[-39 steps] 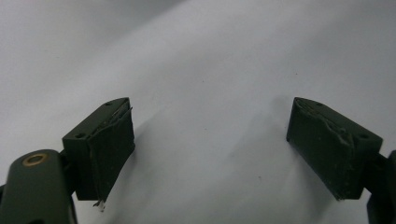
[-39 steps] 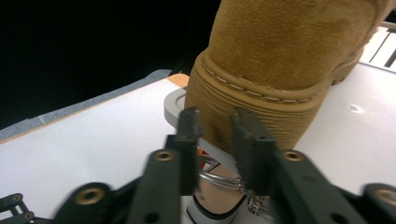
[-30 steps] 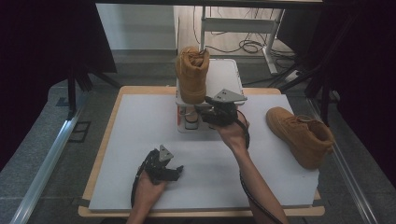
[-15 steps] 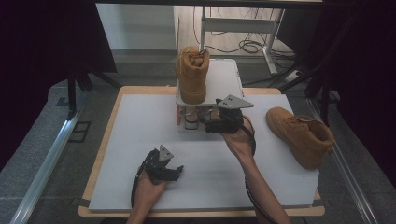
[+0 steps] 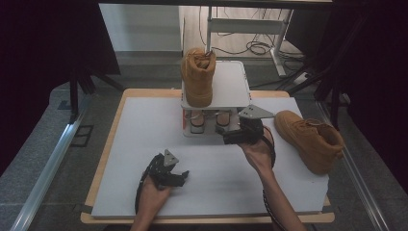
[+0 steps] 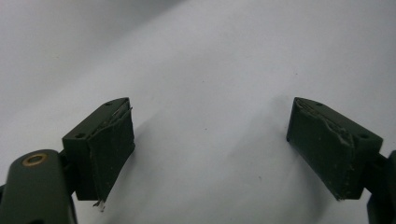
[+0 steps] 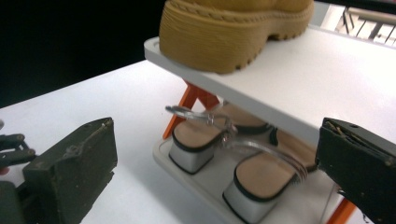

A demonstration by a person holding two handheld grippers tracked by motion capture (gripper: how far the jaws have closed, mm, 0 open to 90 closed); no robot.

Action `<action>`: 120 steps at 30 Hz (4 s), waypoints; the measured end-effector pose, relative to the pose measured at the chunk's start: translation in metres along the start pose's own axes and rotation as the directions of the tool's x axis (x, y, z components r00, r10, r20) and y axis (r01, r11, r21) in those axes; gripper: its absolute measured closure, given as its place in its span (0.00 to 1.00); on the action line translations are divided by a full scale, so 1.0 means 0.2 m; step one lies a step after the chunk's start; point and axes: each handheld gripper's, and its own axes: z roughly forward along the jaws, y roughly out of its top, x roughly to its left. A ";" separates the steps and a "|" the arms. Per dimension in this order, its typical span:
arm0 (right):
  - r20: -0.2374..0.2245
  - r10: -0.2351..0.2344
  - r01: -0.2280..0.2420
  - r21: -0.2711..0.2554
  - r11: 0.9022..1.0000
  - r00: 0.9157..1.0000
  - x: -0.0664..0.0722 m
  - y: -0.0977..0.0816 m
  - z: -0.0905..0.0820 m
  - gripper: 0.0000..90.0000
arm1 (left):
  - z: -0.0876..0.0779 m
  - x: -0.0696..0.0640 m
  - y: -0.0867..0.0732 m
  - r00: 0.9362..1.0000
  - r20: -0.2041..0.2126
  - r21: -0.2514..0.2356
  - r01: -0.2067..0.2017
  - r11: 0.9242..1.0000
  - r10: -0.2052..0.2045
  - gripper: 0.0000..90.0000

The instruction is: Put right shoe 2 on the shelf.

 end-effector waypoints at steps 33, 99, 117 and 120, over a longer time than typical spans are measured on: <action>0.104 0.132 -0.138 0.062 0.988 0.986 -0.12 -0.30 -0.29 0.10 | 0.00 0.00 0.00 1.000 -0.002 -0.004 0.003 1.000 -0.003 0.16; 0.540 0.277 -0.358 0.050 0.932 0.795 -0.51 -1.01 -1.10 1.00 | 0.00 0.00 0.00 1.000 0.003 -0.002 0.011 1.000 -0.011 0.16; 0.618 0.268 -0.375 0.046 0.926 0.739 -0.64 -1.05 -1.13 1.00 | 0.00 0.00 0.00 1.000 0.003 -0.002 0.011 1.000 -0.011 0.16; 0.623 0.274 -0.388 0.050 0.920 0.733 -0.66 -1.07 -1.13 1.00 | 0.00 0.00 0.00 1.000 0.004 -0.002 0.012 1.000 -0.012 0.16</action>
